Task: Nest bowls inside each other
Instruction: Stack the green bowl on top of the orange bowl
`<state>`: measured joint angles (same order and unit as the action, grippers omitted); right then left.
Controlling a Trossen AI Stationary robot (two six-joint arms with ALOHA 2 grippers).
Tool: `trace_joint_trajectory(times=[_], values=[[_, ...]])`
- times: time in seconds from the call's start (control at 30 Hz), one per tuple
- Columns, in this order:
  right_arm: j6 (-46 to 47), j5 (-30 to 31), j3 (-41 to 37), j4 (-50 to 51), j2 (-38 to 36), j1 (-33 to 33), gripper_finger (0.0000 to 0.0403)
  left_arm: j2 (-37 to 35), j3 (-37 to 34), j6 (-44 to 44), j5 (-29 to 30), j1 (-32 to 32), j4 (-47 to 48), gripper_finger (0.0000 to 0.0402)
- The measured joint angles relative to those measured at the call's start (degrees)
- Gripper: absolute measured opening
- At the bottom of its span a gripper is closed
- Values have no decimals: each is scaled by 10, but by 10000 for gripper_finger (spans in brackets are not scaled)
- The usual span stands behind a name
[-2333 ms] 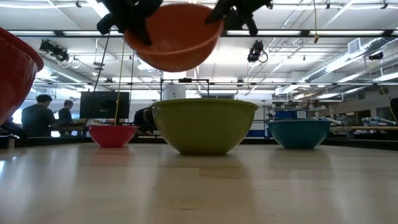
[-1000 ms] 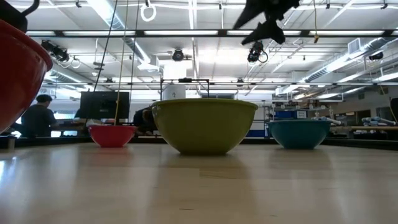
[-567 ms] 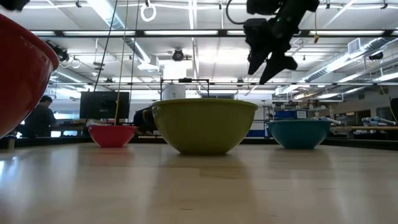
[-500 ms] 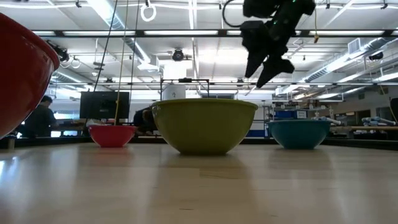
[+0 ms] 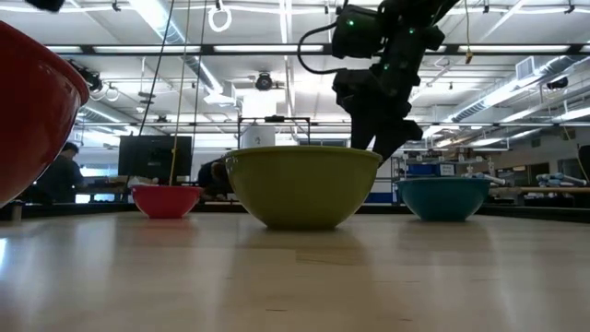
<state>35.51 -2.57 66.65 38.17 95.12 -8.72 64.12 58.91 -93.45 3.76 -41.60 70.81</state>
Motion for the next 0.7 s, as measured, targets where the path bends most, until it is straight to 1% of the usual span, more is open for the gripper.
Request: trace_joint_trajectory(times=[0.1, 0.17, 0.33, 0.53, 0.7], values=[[4, 5, 0, -1, 7, 6, 242, 1, -47, -23, -1, 0, -64, 225], [5, 14, 0, -9, 13, 10, 238, 1, -63, -36, -1, 0, -86, 220], [9, 27, 0, -15, 30, 13, 212, 0, -62, -48, 27, 4, -82, 200], [10, 28, 0, -29, 49, 13, 153, -1, -37, -35, 46, 24, -75, 186], [9, 25, 0, -40, 54, 19, 87, -1, -23, -26, 89, 44, -77, 185]])
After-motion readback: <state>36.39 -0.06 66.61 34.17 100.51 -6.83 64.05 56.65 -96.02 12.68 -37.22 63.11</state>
